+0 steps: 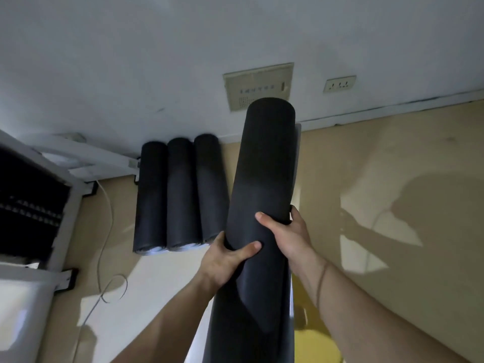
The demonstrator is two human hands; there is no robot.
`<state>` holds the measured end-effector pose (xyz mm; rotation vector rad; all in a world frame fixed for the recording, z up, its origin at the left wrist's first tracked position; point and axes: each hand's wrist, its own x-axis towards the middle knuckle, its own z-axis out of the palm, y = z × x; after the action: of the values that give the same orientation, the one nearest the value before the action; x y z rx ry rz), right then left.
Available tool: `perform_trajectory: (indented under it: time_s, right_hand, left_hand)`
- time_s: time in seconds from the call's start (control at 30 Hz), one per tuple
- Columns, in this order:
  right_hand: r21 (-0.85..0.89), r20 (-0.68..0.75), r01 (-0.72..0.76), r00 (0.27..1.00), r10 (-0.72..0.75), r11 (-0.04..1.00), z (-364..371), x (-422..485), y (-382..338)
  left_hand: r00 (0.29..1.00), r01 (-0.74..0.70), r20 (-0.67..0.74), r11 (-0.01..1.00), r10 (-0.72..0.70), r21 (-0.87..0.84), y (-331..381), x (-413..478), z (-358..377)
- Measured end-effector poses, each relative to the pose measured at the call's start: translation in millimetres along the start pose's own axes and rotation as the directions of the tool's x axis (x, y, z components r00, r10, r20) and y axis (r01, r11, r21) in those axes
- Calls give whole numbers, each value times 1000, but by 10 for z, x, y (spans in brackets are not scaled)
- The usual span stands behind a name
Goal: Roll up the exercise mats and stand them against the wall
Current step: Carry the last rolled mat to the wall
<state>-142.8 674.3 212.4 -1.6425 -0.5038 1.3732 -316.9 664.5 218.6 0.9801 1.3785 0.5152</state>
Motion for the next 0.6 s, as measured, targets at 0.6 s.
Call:
perform_trajectory:
  time_s: [0.6]
  right_hand:
    - [-243, -18, -101, 995, 99, 965, 1375, 3944, 323]
  left_hand:
    - [976, 215, -23, 976, -214, 22, -446, 4041, -664]
